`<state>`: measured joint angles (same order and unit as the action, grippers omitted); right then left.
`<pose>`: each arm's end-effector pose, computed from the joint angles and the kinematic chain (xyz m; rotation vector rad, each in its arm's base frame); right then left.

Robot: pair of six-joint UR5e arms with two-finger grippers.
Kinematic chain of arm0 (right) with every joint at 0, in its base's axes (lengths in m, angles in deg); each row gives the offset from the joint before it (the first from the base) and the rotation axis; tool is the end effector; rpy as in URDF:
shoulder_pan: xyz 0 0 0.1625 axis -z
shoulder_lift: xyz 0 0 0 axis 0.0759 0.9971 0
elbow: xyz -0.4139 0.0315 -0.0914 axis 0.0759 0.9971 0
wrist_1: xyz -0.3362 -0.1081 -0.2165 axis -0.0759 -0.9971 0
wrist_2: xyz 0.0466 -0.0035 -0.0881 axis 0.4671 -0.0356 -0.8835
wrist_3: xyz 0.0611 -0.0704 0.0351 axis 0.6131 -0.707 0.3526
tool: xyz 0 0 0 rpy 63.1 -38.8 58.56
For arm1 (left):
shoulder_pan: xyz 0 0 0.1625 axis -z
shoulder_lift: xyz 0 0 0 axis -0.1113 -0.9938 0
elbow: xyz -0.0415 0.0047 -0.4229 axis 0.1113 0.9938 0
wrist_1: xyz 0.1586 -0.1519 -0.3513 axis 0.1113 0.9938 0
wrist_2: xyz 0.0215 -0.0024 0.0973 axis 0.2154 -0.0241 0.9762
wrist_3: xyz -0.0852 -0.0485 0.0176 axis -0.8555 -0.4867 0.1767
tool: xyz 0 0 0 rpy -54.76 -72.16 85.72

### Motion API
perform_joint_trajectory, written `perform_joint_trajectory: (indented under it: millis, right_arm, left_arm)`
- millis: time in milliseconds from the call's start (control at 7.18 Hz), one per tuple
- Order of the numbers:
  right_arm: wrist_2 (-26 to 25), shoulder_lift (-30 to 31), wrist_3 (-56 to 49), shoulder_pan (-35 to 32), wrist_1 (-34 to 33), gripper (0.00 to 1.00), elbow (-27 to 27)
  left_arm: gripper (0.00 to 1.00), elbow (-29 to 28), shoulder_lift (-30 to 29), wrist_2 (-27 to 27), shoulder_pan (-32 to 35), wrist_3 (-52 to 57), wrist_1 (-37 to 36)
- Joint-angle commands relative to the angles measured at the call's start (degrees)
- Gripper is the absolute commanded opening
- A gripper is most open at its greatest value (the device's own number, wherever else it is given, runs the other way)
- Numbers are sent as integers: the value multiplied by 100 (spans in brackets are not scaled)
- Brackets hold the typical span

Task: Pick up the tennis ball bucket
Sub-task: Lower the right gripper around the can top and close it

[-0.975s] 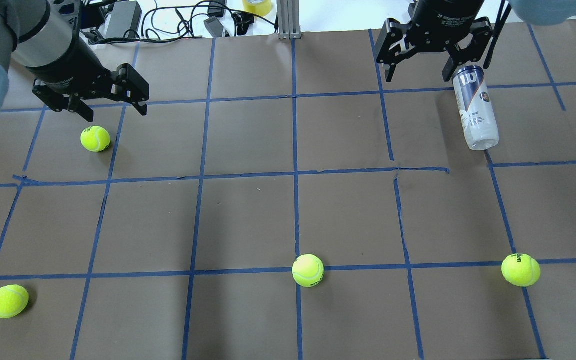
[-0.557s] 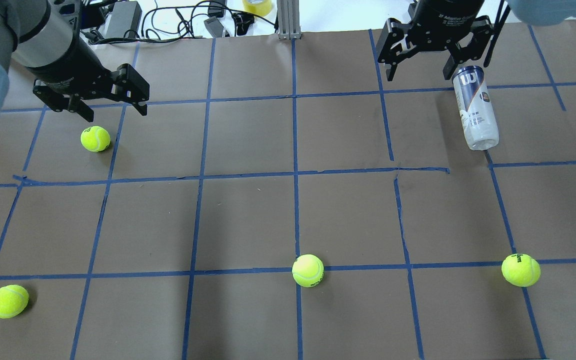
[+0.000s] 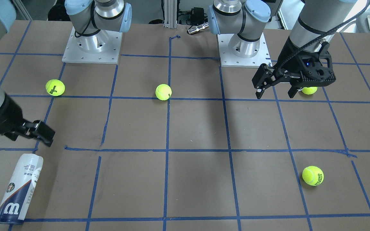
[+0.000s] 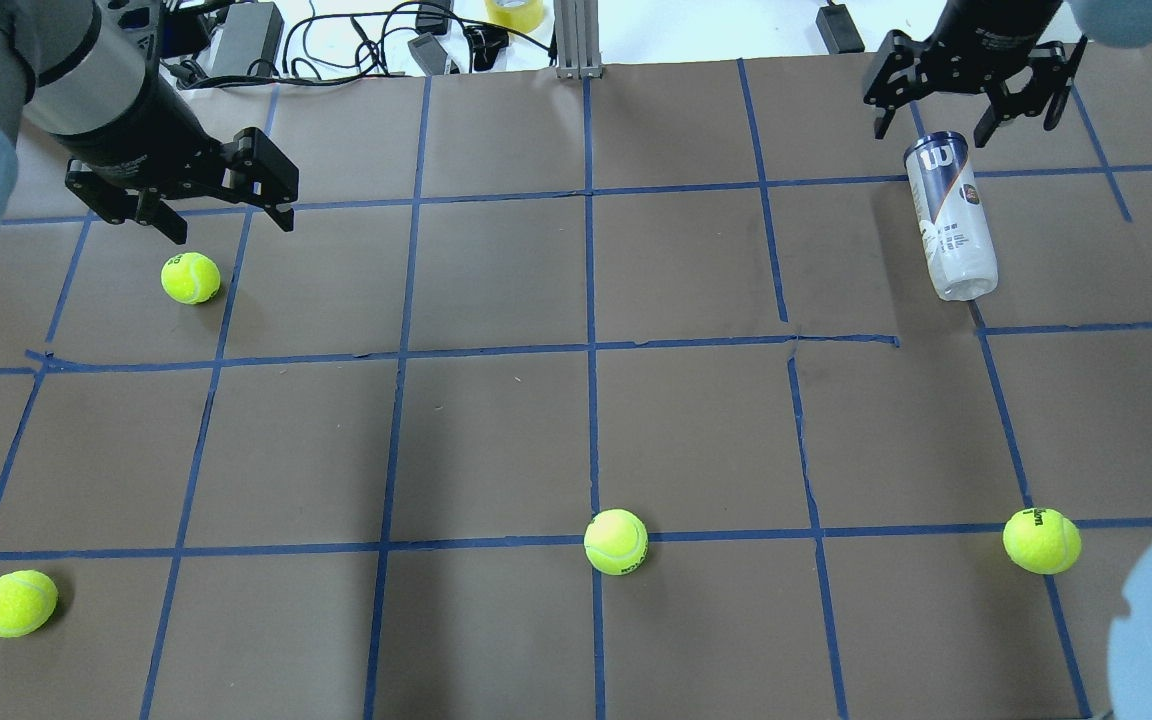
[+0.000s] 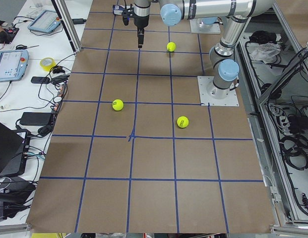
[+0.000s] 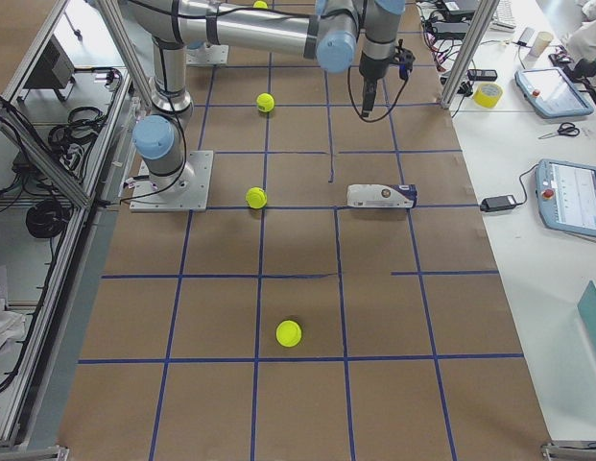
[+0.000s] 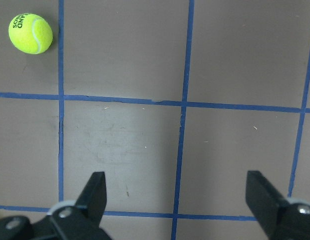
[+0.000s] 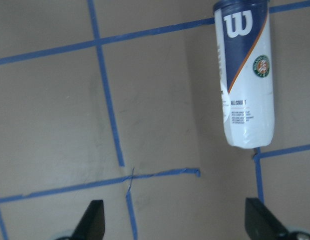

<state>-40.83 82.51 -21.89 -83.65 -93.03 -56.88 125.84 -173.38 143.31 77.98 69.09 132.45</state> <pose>0.0137 -0.6481 0.4101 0.3170 3.1204 -0.0205 -0.0864 -0.5047 0.4792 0.1204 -3.1182 0.1603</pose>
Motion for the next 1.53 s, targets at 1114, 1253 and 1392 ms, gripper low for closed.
perform_joint_trajectory:
  millis: [1114,1253,1392]
  right_arm:
    - [-334,-1866,-564,589,-1768,100,185]
    - [-325,-1971,-713,669,-1768,100,177]
    - [-325,-2016,-714,687,-1803,100,142]
  left_arm:
    - [100,9,25,9,0,0,0]
    - [100,9,25,9,0,0,0]
    - [100,0,25,9,-9,0,-8]
